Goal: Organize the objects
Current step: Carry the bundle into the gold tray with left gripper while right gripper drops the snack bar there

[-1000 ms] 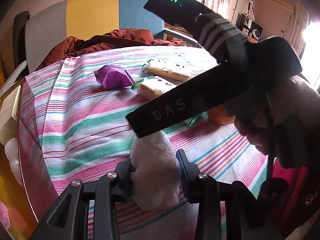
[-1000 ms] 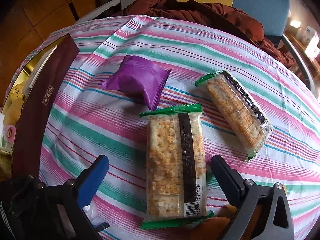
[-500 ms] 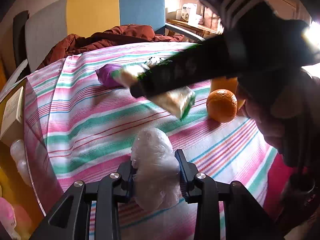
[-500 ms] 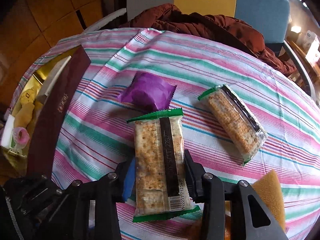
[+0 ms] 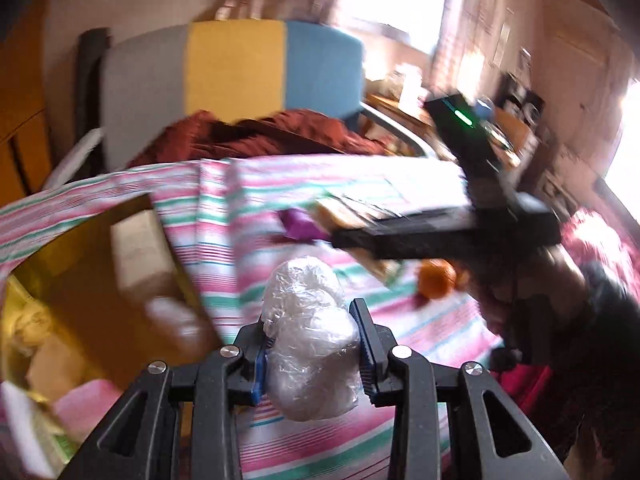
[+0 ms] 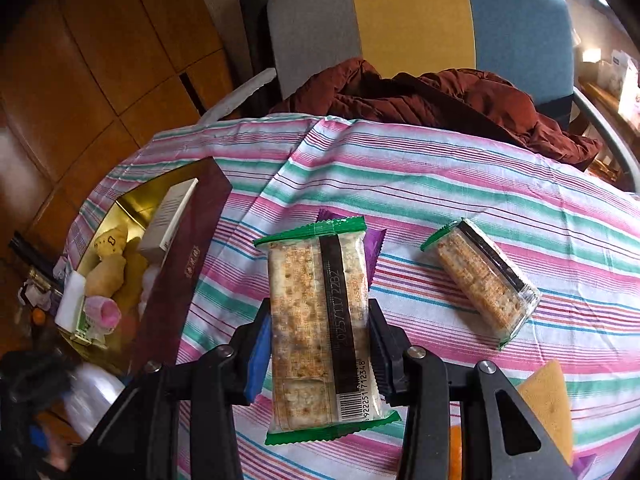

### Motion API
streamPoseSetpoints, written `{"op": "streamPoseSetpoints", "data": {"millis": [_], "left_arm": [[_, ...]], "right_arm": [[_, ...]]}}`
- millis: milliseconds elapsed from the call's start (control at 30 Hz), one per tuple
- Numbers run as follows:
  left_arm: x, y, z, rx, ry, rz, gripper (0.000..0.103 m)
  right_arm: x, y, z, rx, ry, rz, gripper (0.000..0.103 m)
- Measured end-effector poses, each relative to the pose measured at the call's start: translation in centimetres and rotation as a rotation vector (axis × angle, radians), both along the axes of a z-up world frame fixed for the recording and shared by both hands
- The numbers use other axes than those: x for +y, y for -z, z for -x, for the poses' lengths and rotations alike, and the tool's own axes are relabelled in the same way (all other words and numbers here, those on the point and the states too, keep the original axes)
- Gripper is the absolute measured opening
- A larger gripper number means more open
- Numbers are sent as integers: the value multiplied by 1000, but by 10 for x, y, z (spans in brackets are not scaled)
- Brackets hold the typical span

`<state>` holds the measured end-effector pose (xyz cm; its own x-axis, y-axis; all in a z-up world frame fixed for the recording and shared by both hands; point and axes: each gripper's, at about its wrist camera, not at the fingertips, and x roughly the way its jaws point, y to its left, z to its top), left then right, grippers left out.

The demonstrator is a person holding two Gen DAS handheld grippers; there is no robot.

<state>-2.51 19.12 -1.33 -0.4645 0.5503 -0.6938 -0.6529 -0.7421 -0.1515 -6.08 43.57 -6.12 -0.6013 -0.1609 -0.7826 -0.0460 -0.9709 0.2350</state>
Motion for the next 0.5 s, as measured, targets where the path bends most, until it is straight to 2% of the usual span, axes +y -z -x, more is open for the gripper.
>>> {"op": "streamPoseSetpoints", "data": {"millis": [233,333,500], "left_arm": [[-79,-7,37,-31,-208,-48,35],[-117,-4,46,-76,-282,-94,35],[-164,-3,49,-83,-367,-132,35]], "right_arm": [[-46,-24,-4,42,-30,-1,43],[-76,-33,-2,62,-68,1,43],[-129,-45,3,83,-145,18,43]]}}
